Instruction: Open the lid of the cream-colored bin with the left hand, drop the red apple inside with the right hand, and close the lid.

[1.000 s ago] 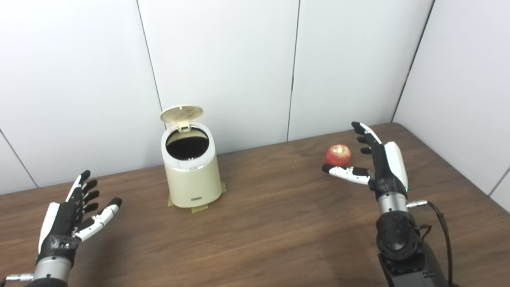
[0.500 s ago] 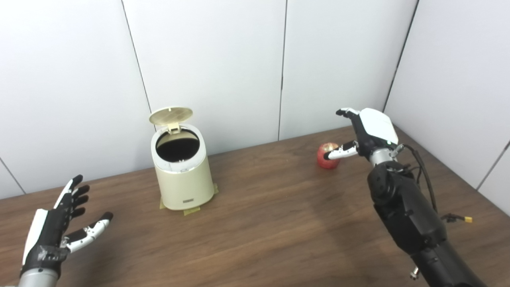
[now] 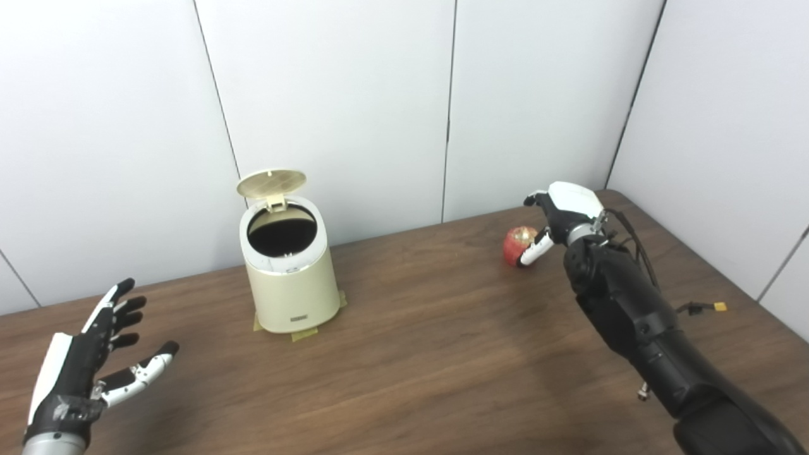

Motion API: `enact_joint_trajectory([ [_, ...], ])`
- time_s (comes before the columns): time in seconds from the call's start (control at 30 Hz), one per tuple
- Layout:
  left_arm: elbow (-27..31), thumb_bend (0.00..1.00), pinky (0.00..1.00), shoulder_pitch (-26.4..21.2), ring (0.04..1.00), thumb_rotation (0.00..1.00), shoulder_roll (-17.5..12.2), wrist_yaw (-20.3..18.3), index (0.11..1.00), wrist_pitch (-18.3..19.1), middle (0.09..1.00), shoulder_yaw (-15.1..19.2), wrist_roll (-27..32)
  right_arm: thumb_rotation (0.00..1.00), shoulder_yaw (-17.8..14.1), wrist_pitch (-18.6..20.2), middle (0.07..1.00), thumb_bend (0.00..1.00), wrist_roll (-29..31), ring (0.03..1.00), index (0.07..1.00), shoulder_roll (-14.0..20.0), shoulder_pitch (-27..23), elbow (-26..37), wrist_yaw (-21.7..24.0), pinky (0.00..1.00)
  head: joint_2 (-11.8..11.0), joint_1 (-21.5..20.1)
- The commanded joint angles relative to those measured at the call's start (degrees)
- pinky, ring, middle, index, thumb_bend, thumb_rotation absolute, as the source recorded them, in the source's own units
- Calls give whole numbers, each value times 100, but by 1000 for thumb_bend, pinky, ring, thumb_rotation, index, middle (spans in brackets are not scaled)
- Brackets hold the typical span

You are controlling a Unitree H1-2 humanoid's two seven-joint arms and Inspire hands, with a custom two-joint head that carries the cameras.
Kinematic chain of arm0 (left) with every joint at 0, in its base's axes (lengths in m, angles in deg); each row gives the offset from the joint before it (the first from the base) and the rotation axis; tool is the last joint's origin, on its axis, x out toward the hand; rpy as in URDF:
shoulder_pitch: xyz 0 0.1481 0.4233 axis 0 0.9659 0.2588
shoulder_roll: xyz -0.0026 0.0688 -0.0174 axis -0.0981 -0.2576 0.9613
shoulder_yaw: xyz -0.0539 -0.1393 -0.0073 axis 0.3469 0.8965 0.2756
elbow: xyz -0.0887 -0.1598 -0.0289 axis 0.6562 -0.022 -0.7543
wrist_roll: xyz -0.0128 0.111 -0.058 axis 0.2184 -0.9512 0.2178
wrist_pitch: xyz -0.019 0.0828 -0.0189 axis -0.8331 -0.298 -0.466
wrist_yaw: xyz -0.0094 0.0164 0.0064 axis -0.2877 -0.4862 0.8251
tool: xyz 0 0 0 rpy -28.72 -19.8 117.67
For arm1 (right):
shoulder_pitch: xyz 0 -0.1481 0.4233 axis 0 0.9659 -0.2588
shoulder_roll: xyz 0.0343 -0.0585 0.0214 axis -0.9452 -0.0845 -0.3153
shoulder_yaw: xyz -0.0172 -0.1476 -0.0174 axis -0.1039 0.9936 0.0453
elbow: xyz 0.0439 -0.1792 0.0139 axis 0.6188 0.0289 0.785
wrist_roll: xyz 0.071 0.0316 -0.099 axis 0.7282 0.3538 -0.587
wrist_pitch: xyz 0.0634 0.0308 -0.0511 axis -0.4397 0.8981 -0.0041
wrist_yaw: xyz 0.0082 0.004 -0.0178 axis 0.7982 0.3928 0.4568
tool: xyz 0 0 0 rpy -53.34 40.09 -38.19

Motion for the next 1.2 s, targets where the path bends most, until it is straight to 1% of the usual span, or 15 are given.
enact_joint_trajectory([
  [0.0, 192, 495, 792, -195, 870, 0, -124, 13, 975, -22, 895, 8, -93, 184, -21, -9, 839, 873, 71, 783, 810, 184, -342, 1, -57, 586, 7, -3],
  [0.17, 202, 504, 786, -182, 872, 0, -182, -5, 976, -25, 897, -3, -173, 208, 75, -193, 842, 882, 307, 801, 800, 175, -397, -433, -254, 621, 26, 32],
  [0.4, 206, 513, 772, -204, 865, 0, -187, -7, 977, -88, 893, 24, -156, 200, 394, -129, 846, 881, 318, 799, 801, 165, -522, -739, -256, 630, 39, 73],
  [0.53, 150, 522, 782, -236, 863, 0, -187, 17, 973, -151, 892, 12, -181, 171, 403, -194, 848, 881, 457, 782, 799, 126, -572, -912, -283, 627, 49, 85],
  [0.6, 168, 521, 762, -242, 857, 0, -181, 3, 972, -131, 893, 11, -167, 154, 376, -262, 845, 875, 566, 775, 795, 113, -554, -928, -353, 627, 48, 98],
  [0.67, 202, 517, 756, -247, 857, 0, -177, -17, 972, -99, 896, 8, -155, 132, 375, -385, 816, 854, 639, 747, 787, 119, -500, -902, -482, 611, 49, 119],
  [0.73, 247, 513, 759, -249, 856, 0, -178, -44, 974, -46, 898, -1, -153, 60, 312, -616, 744, 821, 733, 691, 750, 96, -436, -912, -809, 591, 55, 122],
  [0.8, 289, 508, 779, -247, 864, 0, -185, -79, 976, 14, 901, -9, -156, 15, 254, -826, 665, 803, 803, 610, 695, 66, -406, -979, -1169, 535, 57, 126],
  [0.83, 299, 506, 791, -249, 869, 0, -184, -93, 975, 33, 902, -11, -160, 7, 235, -889, 570, 668, 815, 572, 609, 49, -410, -1038, -1352, 512, 61, 129],
  [0.87, 301, 507, 801, -256, 871, 0, -184, -100, 972, 39, 901, -13, -173, 3, 219, -922, 534, 579, 811, 478, 552, 29, -416, -1087, -1532, 499, 72, 130],
  [0.93, 266, 517, 798, -277, 865, 0, -173, -86, 966, -36, 896, -15, -202, 0, 184, -985, 533, 529, 841, 435, 491, -5, -431, -1160, -1798, 494, 73, 136],
  [1.0, 244, 524, 794, -291, 861, 0, -165, -68, 962, -80, 892, -21, -231, 0, 189, -1069, 537, 519, 885, 428, 474, -4, -448, -1212, -1919, 485, 83, 140],
  [1.03, 242, 532, 788, -295, 855, 0, -160, -63, 960, -80, 888, -24, -241, 0, 201, -1114, 530, 510, 904, 427, 469, 4, -458, -1234, -1953, 419, 83, 140],
  [1.07, 241, 535, 788, -297, 854, 0, -156, -60, 960, -79, 886, -25, -248, 0, 213, -1145, 526, 504, 920, 426, 467, 11, -466, -1251, -1977, 377, 83, 140],
  [1.17, 299, 528, 818, -291, 869, 0, -133, -91, 967, 2, 896, -31, -241, 0, 243, -1099, 526, 500, 927, 427, 466, 13, -466, -1178, -1950, 350, 96, 163],
])
